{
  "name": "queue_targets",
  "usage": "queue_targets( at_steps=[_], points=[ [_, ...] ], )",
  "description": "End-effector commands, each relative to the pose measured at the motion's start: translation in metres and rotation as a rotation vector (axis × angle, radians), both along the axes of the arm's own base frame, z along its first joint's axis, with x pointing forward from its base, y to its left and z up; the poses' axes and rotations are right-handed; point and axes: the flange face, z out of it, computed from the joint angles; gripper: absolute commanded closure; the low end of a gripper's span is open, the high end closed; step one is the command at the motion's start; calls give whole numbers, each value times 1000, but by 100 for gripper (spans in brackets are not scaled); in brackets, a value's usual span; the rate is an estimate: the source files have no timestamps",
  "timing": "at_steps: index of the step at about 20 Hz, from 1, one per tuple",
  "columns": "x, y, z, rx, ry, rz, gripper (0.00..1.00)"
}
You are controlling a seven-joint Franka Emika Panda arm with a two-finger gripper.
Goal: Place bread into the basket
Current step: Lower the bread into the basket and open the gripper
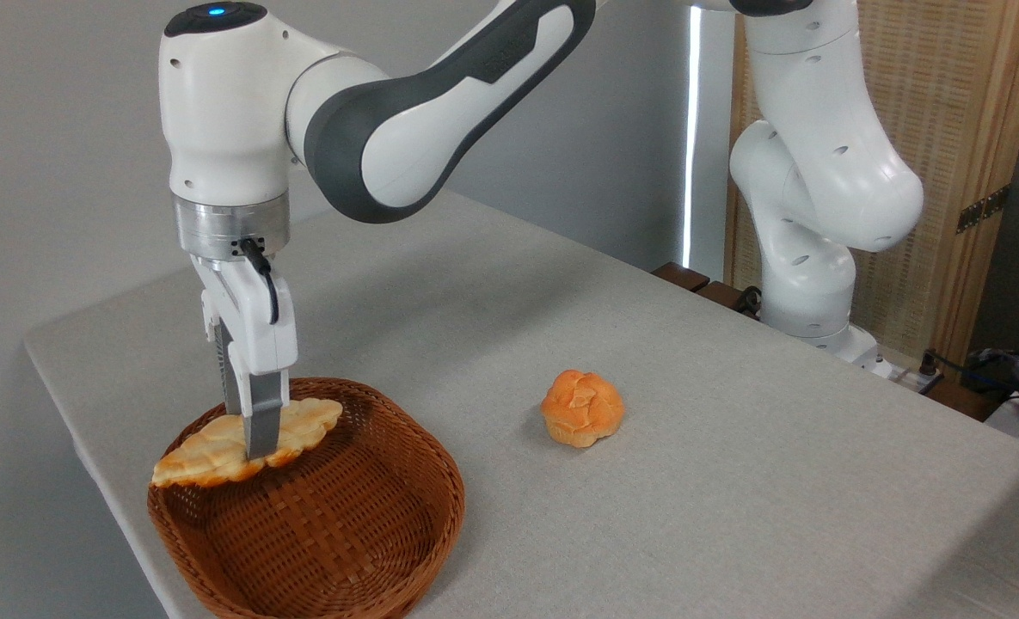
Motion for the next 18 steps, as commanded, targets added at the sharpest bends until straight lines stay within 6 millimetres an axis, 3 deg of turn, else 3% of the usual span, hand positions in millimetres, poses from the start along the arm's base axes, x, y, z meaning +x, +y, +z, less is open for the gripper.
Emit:
queue_targets(
  at_steps=[1,12,18],
  points=[
    [0,0,3,16,-13,-15,0],
    [-5,-5,3,14,2,-16,0],
    [-35,14,53,12,66,2,0]
  ],
)
